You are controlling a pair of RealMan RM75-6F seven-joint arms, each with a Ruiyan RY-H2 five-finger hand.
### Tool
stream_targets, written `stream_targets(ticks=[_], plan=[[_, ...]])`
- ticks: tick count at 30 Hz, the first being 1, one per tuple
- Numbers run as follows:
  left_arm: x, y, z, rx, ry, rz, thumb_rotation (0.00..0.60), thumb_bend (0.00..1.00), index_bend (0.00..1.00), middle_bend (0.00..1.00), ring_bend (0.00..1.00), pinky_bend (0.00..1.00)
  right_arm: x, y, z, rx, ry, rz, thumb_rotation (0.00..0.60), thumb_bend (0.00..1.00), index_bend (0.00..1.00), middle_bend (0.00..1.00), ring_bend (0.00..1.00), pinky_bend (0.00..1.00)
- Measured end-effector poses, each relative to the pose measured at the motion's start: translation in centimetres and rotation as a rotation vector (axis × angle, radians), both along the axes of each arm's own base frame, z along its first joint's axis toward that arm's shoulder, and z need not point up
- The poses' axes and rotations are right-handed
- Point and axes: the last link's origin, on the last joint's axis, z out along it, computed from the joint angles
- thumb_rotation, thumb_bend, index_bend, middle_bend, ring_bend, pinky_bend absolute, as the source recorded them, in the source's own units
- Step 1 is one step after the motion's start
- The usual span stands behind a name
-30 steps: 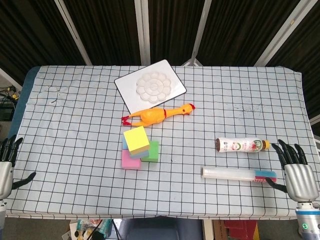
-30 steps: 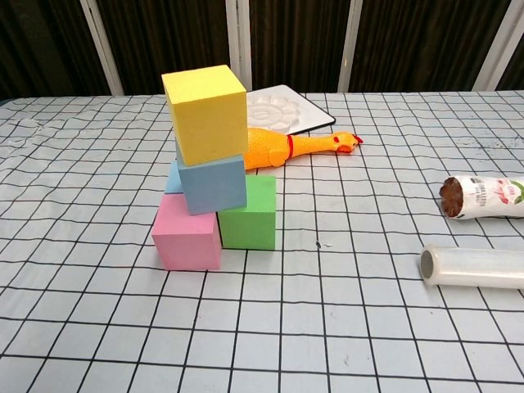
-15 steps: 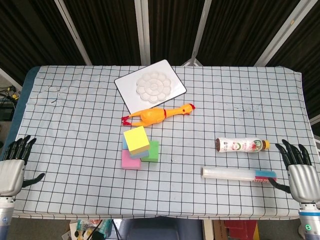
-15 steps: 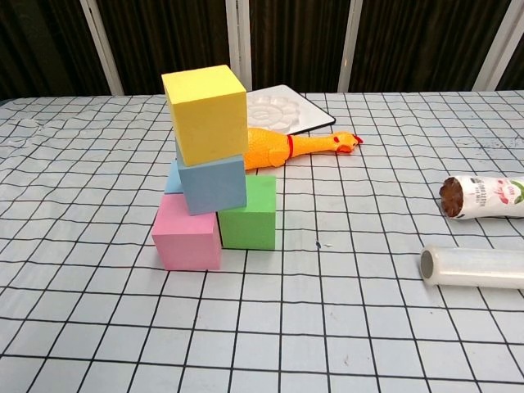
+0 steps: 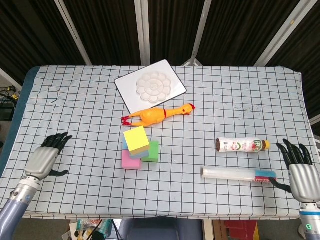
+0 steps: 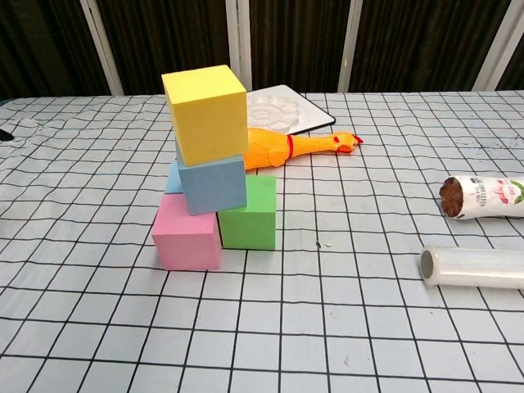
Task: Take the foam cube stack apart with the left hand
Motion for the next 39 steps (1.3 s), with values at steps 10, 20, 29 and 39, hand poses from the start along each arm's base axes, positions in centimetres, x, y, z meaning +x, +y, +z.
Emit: stream_targets(ticks=[10,20,29,39], plan=[[4.4,2.3,-3.2,-0.149,0.048,-0.035,0.6,0.09,0.0,0.01,0.0,0.05,-0.1,-0.1,0.1,-0.001,-0.005,-0.002,0.6,0.03,0.14,0.07,0.13,0.04],[7.2,2.4,-6.8,-0.253,0.066,-0.073,0.6,0.09,0.0,0.01,0.0,0.05,-0.2,-0.1,0.4,-0.008,-0.018,-0.004,0.6,0.03,0.14,0.07,0.13,0.04],[9.3,2.9,-9.1,-0.29,0.079,-0.1,0.6,0.09,0.0,0.01,0.0,0.05,-0.3,-0.1,0.5,-0.007,-0.025,-0.004,0.6,0.03,0.14,0.07,0.13,0.04],[12.0,4.1,-10.8,-0.269,0.09,-0.151,0.6,0.09,0.0,0.02,0.0,0.05,-0.3,-0.2,0.5,-0.005,-0.025,-0.004,0.6,0.03,0.14,0.07,0.13,0.04]])
